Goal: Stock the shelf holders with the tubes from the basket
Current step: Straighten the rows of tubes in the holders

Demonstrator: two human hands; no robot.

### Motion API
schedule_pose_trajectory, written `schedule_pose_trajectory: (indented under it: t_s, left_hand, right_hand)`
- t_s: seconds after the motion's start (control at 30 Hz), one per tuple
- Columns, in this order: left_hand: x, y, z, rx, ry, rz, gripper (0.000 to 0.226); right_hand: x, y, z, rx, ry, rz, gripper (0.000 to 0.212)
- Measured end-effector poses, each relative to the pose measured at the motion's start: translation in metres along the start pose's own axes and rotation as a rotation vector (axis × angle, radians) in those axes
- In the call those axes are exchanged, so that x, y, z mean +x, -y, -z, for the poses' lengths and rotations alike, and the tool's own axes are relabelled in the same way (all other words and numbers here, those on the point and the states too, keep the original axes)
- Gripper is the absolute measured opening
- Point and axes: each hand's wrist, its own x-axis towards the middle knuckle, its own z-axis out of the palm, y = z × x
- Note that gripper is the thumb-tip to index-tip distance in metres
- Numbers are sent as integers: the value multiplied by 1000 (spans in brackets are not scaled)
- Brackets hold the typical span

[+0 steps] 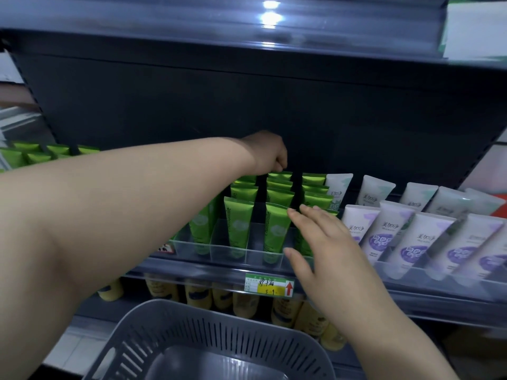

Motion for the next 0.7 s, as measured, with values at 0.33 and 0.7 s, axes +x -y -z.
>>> schedule_pose_trajectory:
  t_s: [0.33,0.7]
  left_hand:
    - [3,2,-4,-16,15,18,23]
    - [1,18,19,48,-27,35,26]
  right_hand:
    - [1,1,-1,7,8,-3,58]
    - [0,2,-1,18,18,-8,57]
